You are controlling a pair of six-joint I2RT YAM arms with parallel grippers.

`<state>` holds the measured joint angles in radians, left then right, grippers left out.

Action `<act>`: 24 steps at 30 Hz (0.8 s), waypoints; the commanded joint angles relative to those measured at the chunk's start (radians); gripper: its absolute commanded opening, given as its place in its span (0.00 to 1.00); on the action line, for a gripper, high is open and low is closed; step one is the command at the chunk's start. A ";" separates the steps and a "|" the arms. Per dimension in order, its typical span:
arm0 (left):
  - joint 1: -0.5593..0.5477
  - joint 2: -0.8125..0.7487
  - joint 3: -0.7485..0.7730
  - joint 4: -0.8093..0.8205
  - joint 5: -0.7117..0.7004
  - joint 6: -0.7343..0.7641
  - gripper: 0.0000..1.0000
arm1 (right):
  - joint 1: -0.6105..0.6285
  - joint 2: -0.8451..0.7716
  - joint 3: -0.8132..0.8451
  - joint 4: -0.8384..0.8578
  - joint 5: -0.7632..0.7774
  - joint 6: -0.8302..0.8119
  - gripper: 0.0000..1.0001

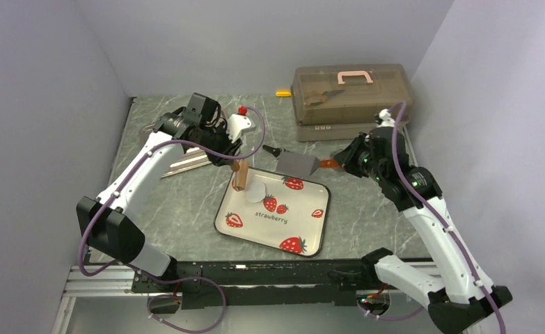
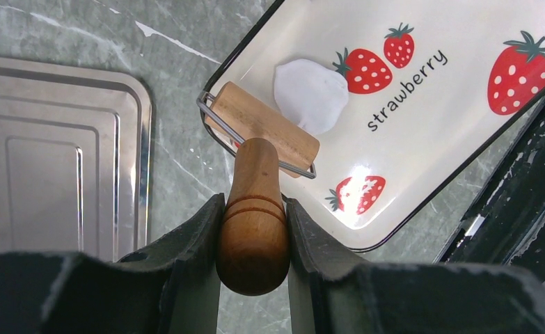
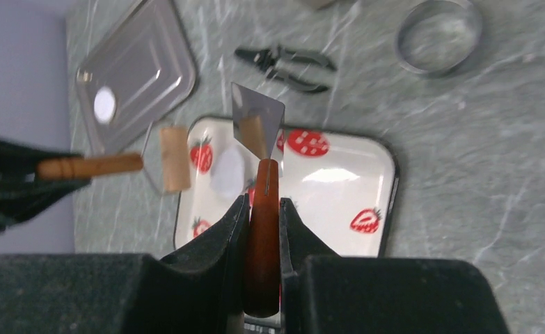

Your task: Roll out the dumpling wrappers from the dough

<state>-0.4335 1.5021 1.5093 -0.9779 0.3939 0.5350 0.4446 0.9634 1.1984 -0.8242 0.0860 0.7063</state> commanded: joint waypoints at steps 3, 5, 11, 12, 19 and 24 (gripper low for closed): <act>-0.002 -0.042 0.039 0.025 0.025 0.004 0.00 | -0.154 -0.071 -0.139 0.304 -0.040 0.051 0.00; -0.002 -0.045 0.036 0.024 0.019 0.006 0.00 | -0.174 -0.064 -0.197 0.425 -0.057 0.087 0.00; -0.002 -0.054 0.050 -0.002 -0.060 0.039 0.00 | -0.161 0.093 -0.215 0.686 -0.046 0.137 0.00; -0.002 -0.057 0.052 -0.007 -0.073 0.043 0.00 | -0.152 0.124 -0.214 0.725 -0.033 0.150 0.00; -0.002 -0.075 0.027 -0.010 -0.104 0.046 0.00 | -0.056 0.359 -0.210 0.975 0.083 0.273 0.00; -0.001 -0.079 0.027 -0.016 -0.107 0.057 0.00 | 0.026 0.554 -0.113 0.983 0.216 0.324 0.00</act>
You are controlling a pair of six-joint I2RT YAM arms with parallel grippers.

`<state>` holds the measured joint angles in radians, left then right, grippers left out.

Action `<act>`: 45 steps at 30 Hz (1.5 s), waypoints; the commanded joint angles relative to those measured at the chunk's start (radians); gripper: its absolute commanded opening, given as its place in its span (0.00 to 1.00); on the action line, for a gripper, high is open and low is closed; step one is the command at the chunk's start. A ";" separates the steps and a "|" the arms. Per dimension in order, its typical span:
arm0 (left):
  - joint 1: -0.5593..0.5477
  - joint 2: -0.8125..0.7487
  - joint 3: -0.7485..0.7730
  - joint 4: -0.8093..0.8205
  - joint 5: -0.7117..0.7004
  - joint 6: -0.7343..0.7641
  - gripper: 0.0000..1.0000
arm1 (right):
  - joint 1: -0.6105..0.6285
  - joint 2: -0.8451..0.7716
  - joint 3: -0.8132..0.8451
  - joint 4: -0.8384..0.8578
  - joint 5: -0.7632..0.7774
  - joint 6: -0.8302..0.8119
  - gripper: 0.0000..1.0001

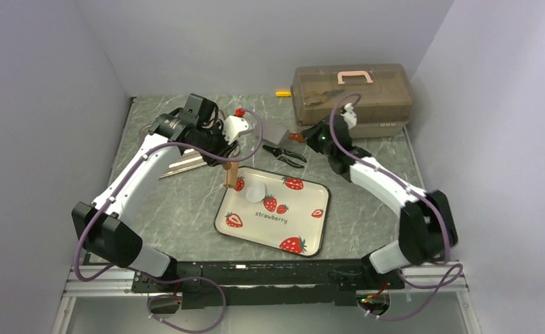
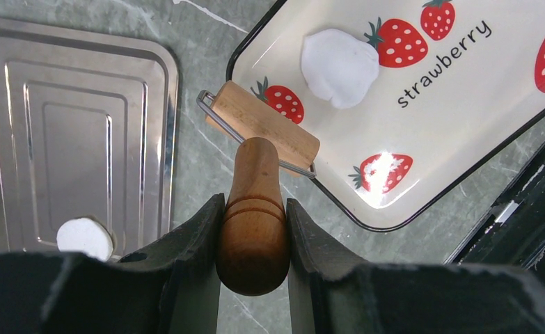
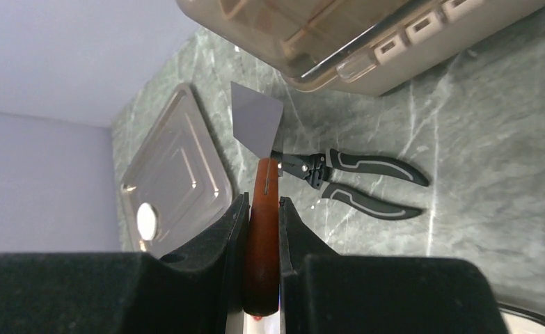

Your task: Roll out the dumpling wrappers from the dough

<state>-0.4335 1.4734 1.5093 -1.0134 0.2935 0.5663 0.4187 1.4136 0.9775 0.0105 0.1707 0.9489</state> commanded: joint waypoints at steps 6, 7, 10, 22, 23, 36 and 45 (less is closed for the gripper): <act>-0.002 -0.061 0.016 0.018 -0.005 0.031 0.00 | 0.090 0.322 0.259 0.105 0.223 0.109 0.00; -0.002 -0.062 0.013 0.018 -0.004 0.033 0.00 | 0.091 0.350 0.280 0.089 0.223 0.123 0.00; -0.002 -0.064 0.009 0.018 -0.003 0.036 0.00 | 0.091 0.418 0.328 0.017 0.227 0.162 0.00; 0.001 -0.035 0.003 0.031 0.052 0.047 0.00 | 0.092 0.446 0.217 -0.024 0.079 0.351 0.50; 0.001 -0.033 -0.002 0.039 0.062 0.052 0.00 | 0.092 0.443 0.227 -0.036 0.081 0.325 0.52; -0.005 -0.023 -0.012 0.027 0.089 0.058 0.00 | 0.116 0.146 0.161 0.040 -0.125 -0.399 1.00; -0.006 -0.013 0.045 -0.027 0.176 0.035 0.00 | 0.265 -0.094 -0.234 0.574 -0.737 -1.080 1.00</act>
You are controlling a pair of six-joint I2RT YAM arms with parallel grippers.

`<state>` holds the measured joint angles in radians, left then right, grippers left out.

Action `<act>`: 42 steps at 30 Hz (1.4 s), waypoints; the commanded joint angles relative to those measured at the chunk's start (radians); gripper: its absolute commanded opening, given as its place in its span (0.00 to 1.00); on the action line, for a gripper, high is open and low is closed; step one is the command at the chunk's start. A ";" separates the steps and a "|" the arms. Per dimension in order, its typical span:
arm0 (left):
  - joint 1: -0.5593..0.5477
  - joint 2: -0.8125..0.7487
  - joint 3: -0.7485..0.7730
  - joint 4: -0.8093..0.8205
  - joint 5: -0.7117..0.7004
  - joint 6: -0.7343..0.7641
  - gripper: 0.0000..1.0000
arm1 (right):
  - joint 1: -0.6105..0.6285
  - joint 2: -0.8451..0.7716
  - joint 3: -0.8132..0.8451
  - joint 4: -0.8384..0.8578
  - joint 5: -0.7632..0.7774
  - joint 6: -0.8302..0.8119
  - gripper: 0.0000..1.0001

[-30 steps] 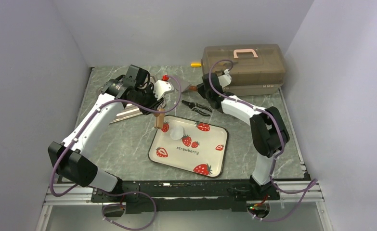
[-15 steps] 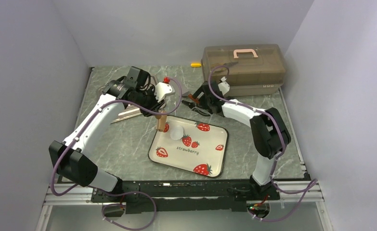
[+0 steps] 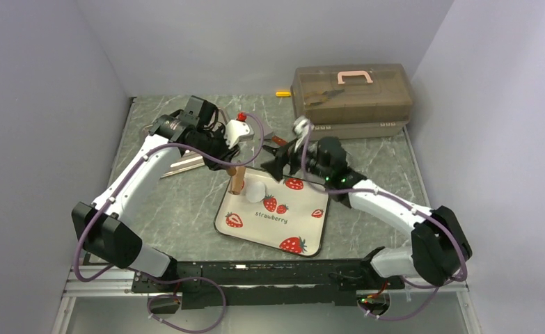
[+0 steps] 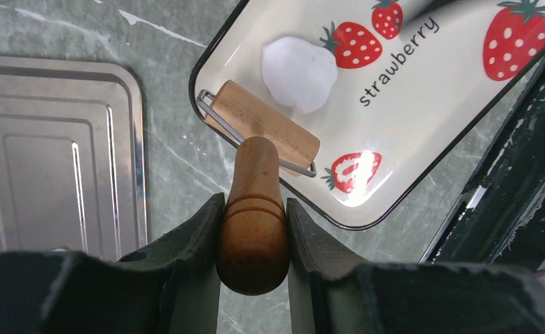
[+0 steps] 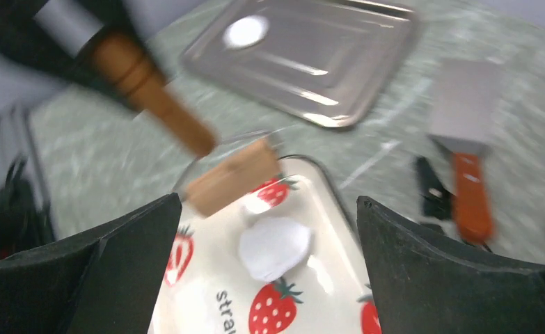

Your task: Roll out the dumpling wrappers from the dough

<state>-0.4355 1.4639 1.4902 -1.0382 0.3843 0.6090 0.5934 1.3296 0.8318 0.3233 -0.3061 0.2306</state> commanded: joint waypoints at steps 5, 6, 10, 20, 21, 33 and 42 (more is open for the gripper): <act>-0.010 -0.001 0.055 0.001 0.104 -0.031 0.00 | 0.189 0.147 0.003 0.343 -0.183 -0.396 1.00; -0.012 -0.005 0.050 -0.002 0.102 -0.029 0.00 | 0.194 0.179 0.010 0.402 -0.174 -0.381 0.99; -0.012 -0.017 0.033 -0.004 0.117 -0.031 0.00 | 0.206 0.296 0.070 0.500 -0.185 -0.312 0.99; -0.012 -0.016 0.038 -0.003 0.169 -0.039 0.00 | 0.235 0.453 0.187 0.486 -0.202 -0.287 0.67; -0.012 -0.018 0.037 -0.007 0.170 -0.037 0.00 | 0.235 0.452 0.180 0.501 -0.214 -0.281 0.51; 0.004 -0.025 0.147 -0.024 0.259 -0.052 0.98 | 0.225 0.375 0.103 0.457 -0.153 -0.233 0.00; 0.024 -0.022 0.312 -0.059 0.183 -0.059 0.99 | 0.182 0.232 0.173 0.200 0.328 0.215 0.00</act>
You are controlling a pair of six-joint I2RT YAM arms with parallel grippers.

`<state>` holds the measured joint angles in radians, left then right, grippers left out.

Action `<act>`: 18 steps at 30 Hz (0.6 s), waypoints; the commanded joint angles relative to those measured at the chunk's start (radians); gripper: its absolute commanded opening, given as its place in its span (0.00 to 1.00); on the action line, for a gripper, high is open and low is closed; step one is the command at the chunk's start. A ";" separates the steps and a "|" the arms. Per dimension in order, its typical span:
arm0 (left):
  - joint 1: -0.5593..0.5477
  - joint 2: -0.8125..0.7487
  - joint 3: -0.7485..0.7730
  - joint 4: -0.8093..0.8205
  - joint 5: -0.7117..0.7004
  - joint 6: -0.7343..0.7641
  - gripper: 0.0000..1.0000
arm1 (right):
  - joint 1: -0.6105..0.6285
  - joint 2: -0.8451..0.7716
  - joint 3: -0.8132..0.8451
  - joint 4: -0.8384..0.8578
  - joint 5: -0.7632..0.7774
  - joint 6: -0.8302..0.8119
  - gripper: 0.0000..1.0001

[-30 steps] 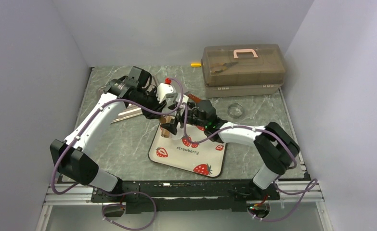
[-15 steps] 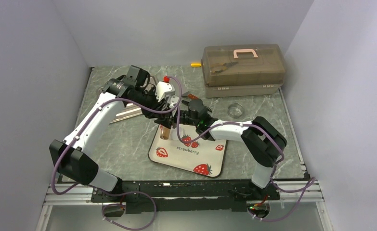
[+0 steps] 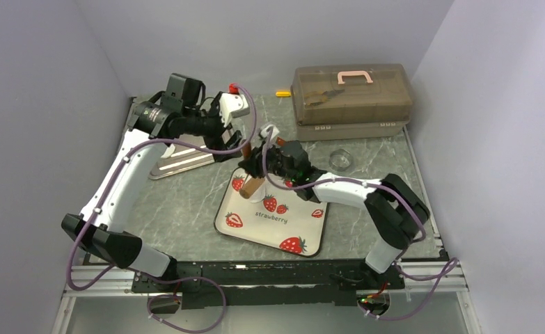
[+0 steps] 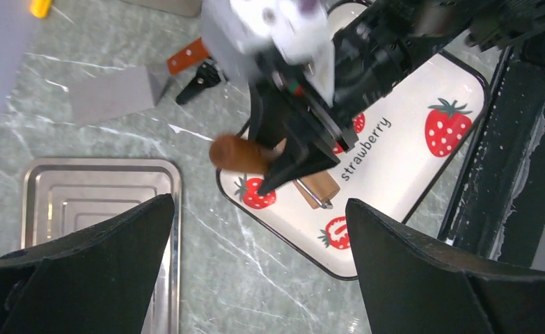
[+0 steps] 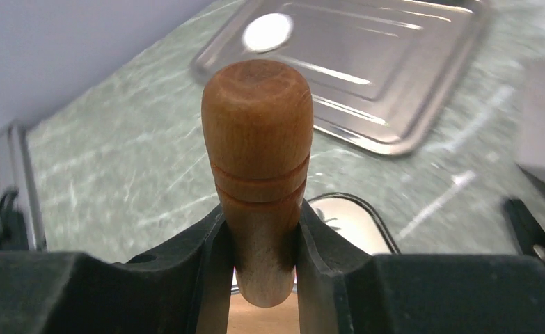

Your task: Roll out the dumpling wrappers from the dough

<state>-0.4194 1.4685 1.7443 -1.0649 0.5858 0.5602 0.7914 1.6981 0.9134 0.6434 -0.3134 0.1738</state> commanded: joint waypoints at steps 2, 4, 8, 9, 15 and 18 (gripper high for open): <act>0.007 -0.031 0.044 -0.030 -0.032 -0.014 0.99 | -0.016 -0.178 0.146 -0.271 0.486 0.387 0.00; 0.006 -0.034 0.004 -0.009 -0.013 -0.030 0.99 | -0.015 -0.223 0.171 -0.347 0.578 0.487 0.00; -0.008 -0.029 -0.090 0.084 0.076 -0.105 0.99 | -0.009 -0.267 0.198 -0.448 0.658 0.652 0.00; -0.015 -0.026 -0.109 0.122 0.107 -0.121 0.99 | -0.004 -0.272 0.199 -0.452 0.662 0.676 0.00; -0.036 0.007 -0.125 0.208 0.179 -0.180 0.99 | 0.028 -0.288 0.203 -0.429 0.655 0.729 0.00; -0.037 0.014 -0.163 0.260 0.179 -0.211 0.99 | 0.038 -0.295 0.207 -0.404 0.640 0.725 0.00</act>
<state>-0.4549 1.4845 1.6043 -0.9165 0.7021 0.4149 0.8127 1.4364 1.0725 0.1810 0.3099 0.8360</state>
